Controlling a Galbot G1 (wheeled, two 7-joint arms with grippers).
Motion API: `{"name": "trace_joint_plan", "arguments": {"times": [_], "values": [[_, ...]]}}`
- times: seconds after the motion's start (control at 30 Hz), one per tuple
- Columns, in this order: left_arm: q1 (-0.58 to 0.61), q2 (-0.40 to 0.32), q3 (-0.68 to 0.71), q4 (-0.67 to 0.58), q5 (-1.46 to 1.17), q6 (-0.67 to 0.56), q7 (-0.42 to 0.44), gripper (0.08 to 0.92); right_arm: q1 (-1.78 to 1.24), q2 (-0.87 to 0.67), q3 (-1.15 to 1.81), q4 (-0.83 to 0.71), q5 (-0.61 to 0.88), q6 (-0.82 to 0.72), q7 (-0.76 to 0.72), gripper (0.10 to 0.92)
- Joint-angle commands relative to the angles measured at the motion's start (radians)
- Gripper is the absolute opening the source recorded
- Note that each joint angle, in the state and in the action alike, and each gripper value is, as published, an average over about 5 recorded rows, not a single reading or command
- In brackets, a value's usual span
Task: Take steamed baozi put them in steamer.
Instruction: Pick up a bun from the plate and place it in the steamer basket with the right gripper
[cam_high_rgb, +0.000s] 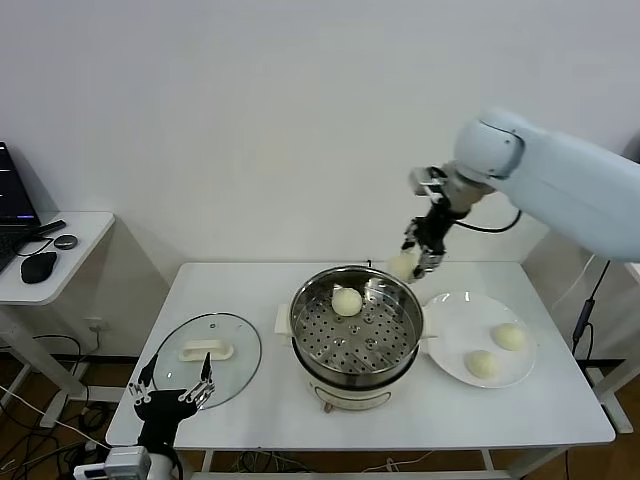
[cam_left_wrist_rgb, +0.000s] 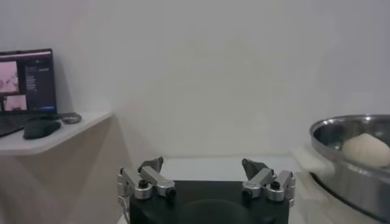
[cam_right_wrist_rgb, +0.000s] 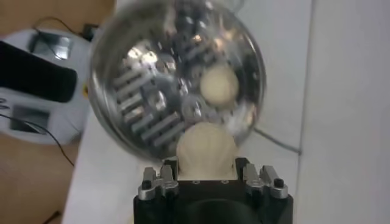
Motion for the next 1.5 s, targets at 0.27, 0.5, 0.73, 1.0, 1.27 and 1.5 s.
{"name": "trace_joint_plan", "arguments": {"times": [0.27,0.5,0.73,1.0,1.27,1.5], "values": [[-0.001,0.011,0.001,-0.025,-0.008,-0.002,-0.012,0.823,-0.055,0.371,-0.167,-0.041,0.182,-0.222,0.128,0.551],[-0.018,0.007,0.007,-0.020,-0.010,-0.001,-0.008,0.823,-0.118,0.397,-0.158,-0.089,0.127,-0.251,0.220,0.551],[-0.026,-0.001,0.018,-0.005,-0.010,-0.001,-0.008,0.823,-0.156,0.395,-0.144,-0.110,0.084,-0.258,0.250,0.551],[-0.026,-0.008,0.024,-0.004,-0.009,-0.002,-0.009,0.823,-0.199,0.399,-0.122,-0.107,0.062,-0.268,0.281,0.551],[-0.022,-0.007,0.026,-0.012,-0.010,-0.003,-0.011,0.823,-0.217,0.410,-0.124,-0.106,0.042,-0.278,0.282,0.552],[-0.020,-0.008,0.027,-0.014,-0.010,-0.003,-0.011,0.823,-0.223,0.406,-0.113,-0.097,0.043,-0.284,0.291,0.658]]}}
